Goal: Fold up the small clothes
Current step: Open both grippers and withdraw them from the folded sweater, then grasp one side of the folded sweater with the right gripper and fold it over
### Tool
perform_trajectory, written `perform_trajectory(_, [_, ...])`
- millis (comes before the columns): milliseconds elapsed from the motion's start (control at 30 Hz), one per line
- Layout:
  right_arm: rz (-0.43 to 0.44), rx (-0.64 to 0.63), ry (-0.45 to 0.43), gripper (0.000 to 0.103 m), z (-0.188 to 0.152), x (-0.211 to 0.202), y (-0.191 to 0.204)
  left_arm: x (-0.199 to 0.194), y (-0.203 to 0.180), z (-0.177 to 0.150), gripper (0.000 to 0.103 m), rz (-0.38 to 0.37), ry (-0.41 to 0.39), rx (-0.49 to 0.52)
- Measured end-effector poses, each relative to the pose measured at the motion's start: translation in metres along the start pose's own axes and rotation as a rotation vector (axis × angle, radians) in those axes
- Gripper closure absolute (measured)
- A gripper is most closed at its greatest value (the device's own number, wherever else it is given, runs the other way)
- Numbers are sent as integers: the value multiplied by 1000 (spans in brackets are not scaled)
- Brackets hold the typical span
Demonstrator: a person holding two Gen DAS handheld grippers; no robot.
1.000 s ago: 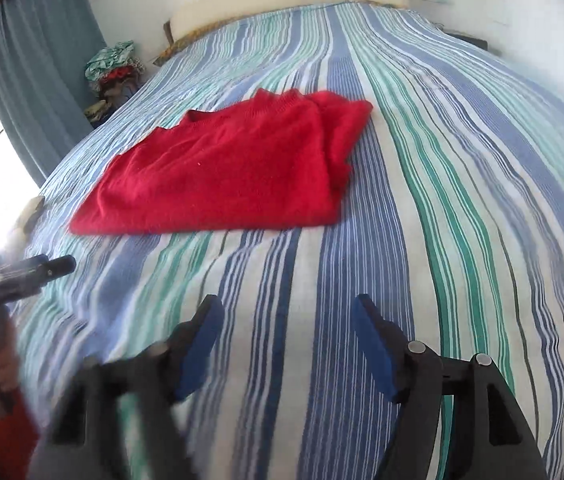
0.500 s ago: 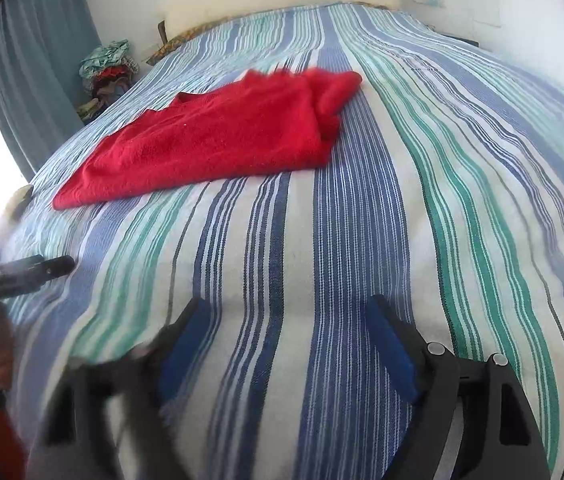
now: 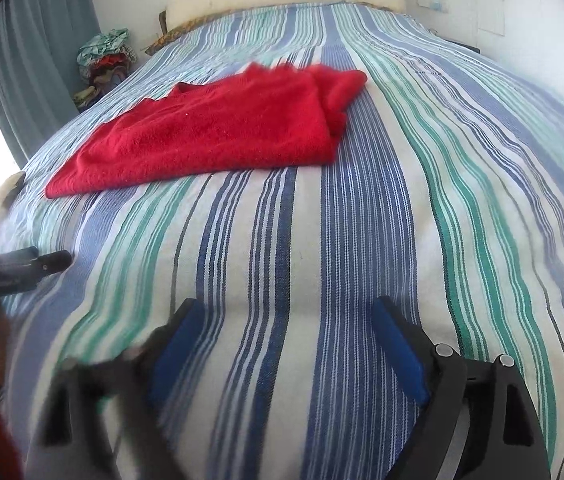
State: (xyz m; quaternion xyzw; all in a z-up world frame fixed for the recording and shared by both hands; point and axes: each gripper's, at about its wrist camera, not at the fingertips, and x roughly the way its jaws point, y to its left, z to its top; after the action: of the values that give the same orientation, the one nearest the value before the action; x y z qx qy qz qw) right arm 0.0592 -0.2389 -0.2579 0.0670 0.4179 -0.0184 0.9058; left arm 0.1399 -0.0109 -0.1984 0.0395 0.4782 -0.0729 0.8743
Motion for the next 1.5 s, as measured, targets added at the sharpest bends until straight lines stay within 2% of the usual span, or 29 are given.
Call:
perform_trajectory(67, [-3, 0, 49, 18, 14, -4, 3, 0, 0, -1, 0, -1, -7, 1])
perform_trajectory(100, [30, 20, 45, 18, 24, -7, 1, 0, 0, -2, 0, 2, -10, 3])
perform_trajectory(167, [101, 55, 0, 18, 53, -15, -7, 0, -1, -2, 0, 8, -13, 6])
perform_trajectory(267, [107, 71, -55, 18, 109, -10, -23, 0, -1, -2, 0, 3, -12, 3])
perform_trajectory(367, [97, 121, -1, 18, 151, 28, -47, -1, 0, -3, 0, -2, -14, 2])
perform_trajectory(467, [114, 213, 93, 20, 166, 76, -65, -3, 3, -4, 1, -19, -15, 1])
perform_trajectory(500, [135, 252, 128, 26, 165, 90, -68, -4, 5, -3, 1, -29, -10, 1])
perform_trajectory(533, [167, 277, 140, 48, 164, 98, -68, -5, 7, -2, 1, -45, 3, 6])
perform_trajectory(567, [216, 284, 137, 90, 163, 101, -66, -8, 9, -1, 2, -64, 25, 15])
perform_trajectory(600, [253, 294, 152, 93, 164, 104, -63, -14, 13, 2, 4, -80, 44, 15])
perform_trajectory(667, [210, 308, 140, 93, 171, 94, -58, -32, 26, 7, 9, -125, 50, -14])
perform_trajectory(733, [175, 303, 111, 94, 183, 75, -48, -51, 44, 11, 9, -154, 15, -66])
perform_trajectory(800, [155, 227, 78, 93, 203, 51, -22, -62, 60, 14, 8, -155, -27, -116])
perform_trajectory(900, [179, 100, 50, 93, 233, 27, 42, -58, 83, 18, 8, -146, -33, -195])
perform_trajectory(967, [212, 31, 52, 93, 248, 25, 91, -51, 96, 18, 9, -136, -17, -245])
perform_trajectory(1033, [247, -25, 66, 93, 252, 34, 140, -49, 107, 15, 9, -132, -13, -286])
perform_trajectory(1167, [245, -134, 84, 92, 240, 72, 222, -45, 122, 8, 9, -118, -2, -325])
perform_trajectory(1200, [273, -147, 97, 87, 235, 84, 236, -45, 125, 7, 9, -111, 0, -330])
perform_trajectory(1233, [330, -138, 134, 78, 229, 99, 246, -44, 127, 6, 9, -107, 2, -337])
perform_trajectory(1267, [409, -108, 196, 57, 223, 112, 253, -44, 130, 6, 9, -104, 4, -346])
perform_trajectory(1300, [479, -66, 253, 50, 219, 122, 256, -44, 133, 4, 9, -104, 3, -356])
perform_trajectory(1333, [538, -24, 268, 46, 216, 124, 256, -45, 136, 4, 9, -105, -1, -364])
perform_trajectory(1433, [706, 53, 184, 45, 220, 95, 237, -46, 140, 4, 9, -108, -9, -375])
perform_trajectory(1467, [729, 65, 148, 45, 222, 82, 227, -46, 140, 4, 9, -110, -11, -375])
perform_trajectory(1500, [712, 60, 108, 45, 226, 70, 216, -44, 139, 5, 9, -111, -11, -373])
